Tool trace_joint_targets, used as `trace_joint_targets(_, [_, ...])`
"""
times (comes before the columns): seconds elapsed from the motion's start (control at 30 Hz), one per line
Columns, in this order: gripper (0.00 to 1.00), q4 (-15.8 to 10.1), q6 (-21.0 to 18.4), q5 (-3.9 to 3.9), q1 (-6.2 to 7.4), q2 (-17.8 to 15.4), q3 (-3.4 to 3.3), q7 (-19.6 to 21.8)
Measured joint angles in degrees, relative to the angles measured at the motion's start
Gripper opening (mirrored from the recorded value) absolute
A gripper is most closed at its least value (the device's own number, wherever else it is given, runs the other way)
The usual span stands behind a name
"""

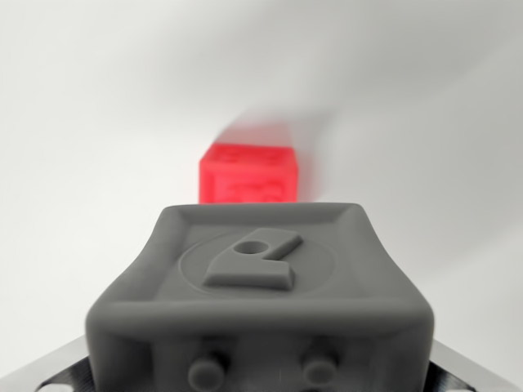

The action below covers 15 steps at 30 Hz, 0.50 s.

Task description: Destack cube

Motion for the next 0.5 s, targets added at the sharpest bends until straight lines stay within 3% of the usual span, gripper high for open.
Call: trace_joint_targets(0.5, [0.00, 2.02, 0.79, 0.21, -2.31, 2.82, -0.27, -7.18])
